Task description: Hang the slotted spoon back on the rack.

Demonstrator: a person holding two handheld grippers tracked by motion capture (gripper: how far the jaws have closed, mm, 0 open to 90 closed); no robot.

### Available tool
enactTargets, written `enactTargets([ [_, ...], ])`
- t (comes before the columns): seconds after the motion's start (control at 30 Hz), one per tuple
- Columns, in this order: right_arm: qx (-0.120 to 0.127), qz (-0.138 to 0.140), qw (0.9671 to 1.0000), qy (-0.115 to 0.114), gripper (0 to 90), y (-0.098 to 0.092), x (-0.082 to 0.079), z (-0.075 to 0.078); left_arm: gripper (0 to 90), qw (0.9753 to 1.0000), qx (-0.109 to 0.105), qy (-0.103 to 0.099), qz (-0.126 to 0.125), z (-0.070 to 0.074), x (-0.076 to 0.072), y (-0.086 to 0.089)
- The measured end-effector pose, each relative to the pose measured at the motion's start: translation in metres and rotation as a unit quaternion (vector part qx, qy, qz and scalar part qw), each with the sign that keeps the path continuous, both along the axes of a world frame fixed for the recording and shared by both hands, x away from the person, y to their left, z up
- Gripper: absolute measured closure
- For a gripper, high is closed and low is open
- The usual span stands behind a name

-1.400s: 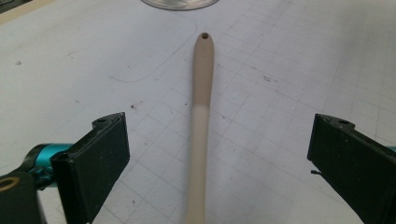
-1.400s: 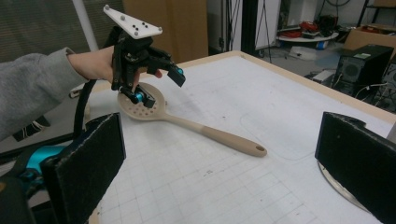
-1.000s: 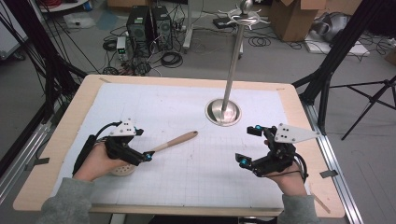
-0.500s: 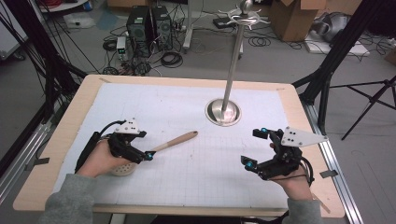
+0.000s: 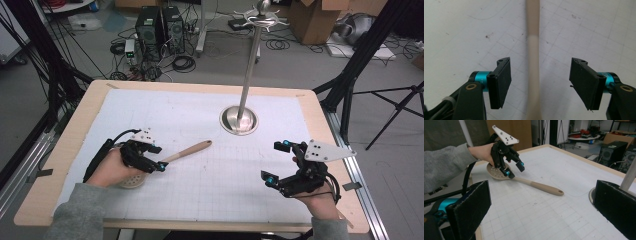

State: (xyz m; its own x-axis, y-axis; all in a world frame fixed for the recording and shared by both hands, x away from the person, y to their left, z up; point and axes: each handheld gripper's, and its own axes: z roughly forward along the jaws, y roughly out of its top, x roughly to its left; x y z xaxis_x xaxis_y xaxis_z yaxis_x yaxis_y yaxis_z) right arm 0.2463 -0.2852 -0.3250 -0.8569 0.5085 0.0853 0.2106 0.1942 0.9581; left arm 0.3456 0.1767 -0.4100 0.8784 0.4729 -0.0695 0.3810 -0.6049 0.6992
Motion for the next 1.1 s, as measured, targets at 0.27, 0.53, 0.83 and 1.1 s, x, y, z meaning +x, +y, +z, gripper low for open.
enactTargets([
  [0.27,0.002,-0.006,1.0,0.0,0.4,-0.0058,-0.0052,0.0009,40.4,0.9993,0.034,0.014,0.002,-0.0065,0.0045,-0.0041],
  [0.53,-0.001,-0.008,1.0,0.001,0.4,-0.0065,-0.0059,-0.0001,51.0,0.9984,0.051,0.023,0.005,-0.008,0.0058,-0.0059],
  [0.83,-0.003,-0.007,1.0,0.002,0.4,-0.0066,-0.0061,-0.0004,54.3,0.9971,0.072,0.024,0.005,-0.0101,0.0053,-0.0081],
  [1.1,-0.004,-0.007,1.0,0.003,0.3,-0.0057,-0.0052,-0.0016,58.6,0.996,0.081,0.035,0.01,-0.0111,0.0058,-0.0055],
])
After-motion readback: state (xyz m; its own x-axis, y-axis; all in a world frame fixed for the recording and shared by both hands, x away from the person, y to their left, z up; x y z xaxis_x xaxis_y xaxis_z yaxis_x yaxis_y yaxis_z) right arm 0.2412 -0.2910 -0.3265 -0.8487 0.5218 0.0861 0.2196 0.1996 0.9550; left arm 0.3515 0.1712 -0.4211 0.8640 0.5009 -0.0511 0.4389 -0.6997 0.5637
